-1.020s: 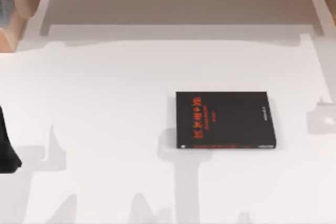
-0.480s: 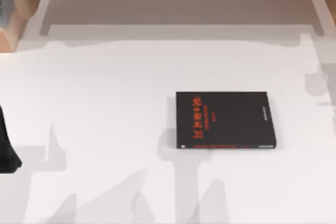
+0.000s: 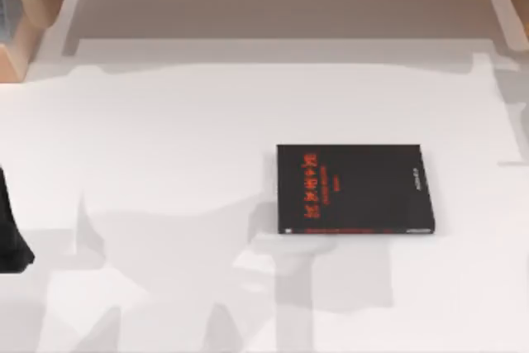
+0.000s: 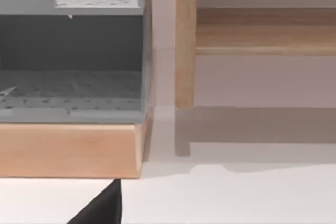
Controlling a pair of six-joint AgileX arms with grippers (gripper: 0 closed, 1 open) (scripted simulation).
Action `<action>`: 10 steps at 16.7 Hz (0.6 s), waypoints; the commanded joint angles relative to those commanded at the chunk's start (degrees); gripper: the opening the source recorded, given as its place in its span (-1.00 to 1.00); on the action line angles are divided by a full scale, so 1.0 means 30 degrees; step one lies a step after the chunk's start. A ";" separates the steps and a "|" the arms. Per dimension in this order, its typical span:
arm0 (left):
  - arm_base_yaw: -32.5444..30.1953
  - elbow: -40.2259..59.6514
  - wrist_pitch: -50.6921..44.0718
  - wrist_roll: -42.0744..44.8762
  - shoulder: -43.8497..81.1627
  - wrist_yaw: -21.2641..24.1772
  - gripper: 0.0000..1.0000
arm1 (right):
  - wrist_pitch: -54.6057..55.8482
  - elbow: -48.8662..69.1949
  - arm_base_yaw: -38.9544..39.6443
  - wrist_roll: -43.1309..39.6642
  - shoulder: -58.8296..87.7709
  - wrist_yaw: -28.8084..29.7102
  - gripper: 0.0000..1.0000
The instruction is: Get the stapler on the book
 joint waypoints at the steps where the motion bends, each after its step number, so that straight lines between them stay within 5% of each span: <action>1: 0.0000 0.0000 0.0000 0.0000 0.0000 0.0000 1.00 | -0.0616 0.0967 -0.0211 -0.0096 0.1200 0.0021 1.00; 10: 0.0000 0.0000 0.0000 0.0000 0.0000 0.0000 1.00 | -0.5628 1.0577 -0.1865 -0.1214 1.5287 -0.0333 1.00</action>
